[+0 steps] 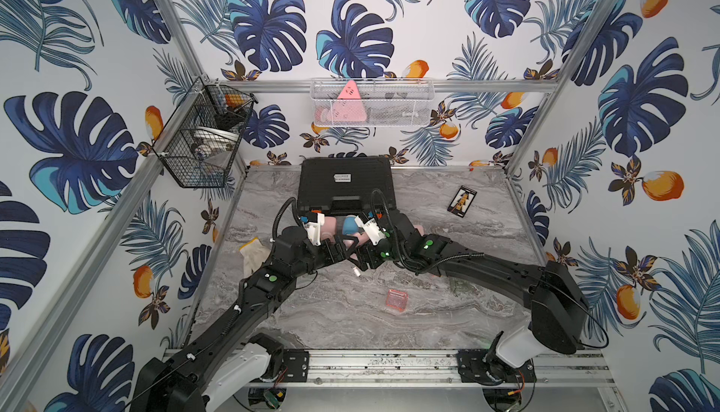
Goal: Put the tray back into the pencil sharpener
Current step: Pick up the pencil sharpener from the center of the board.
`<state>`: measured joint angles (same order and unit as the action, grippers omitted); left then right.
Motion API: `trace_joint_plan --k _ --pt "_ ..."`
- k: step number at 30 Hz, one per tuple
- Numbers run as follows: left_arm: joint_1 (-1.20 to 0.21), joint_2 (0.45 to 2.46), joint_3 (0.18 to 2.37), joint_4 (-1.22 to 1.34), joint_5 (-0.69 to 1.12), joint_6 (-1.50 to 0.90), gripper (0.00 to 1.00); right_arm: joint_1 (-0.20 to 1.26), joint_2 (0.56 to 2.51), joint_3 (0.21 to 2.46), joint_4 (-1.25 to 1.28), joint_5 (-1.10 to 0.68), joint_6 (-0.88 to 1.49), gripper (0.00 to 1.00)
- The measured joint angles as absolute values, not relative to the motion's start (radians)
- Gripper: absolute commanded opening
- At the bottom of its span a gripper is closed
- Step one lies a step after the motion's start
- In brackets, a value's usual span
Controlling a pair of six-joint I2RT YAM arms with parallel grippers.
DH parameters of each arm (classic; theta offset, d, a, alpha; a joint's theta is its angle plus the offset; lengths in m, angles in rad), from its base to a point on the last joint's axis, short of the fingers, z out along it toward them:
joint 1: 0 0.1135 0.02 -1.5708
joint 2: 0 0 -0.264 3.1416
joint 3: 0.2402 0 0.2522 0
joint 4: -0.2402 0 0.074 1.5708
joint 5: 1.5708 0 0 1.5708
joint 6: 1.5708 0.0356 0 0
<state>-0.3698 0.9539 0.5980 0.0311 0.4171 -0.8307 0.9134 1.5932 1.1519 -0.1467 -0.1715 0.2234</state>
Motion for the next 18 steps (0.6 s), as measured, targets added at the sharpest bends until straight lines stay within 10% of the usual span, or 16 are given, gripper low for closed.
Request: trace_joint_plan --k 18 --pt "-0.37 0.962 0.625 -0.02 0.345 -0.778 0.62 0.959 1.626 1.154 -0.102 -0.117 0.323 0.71"
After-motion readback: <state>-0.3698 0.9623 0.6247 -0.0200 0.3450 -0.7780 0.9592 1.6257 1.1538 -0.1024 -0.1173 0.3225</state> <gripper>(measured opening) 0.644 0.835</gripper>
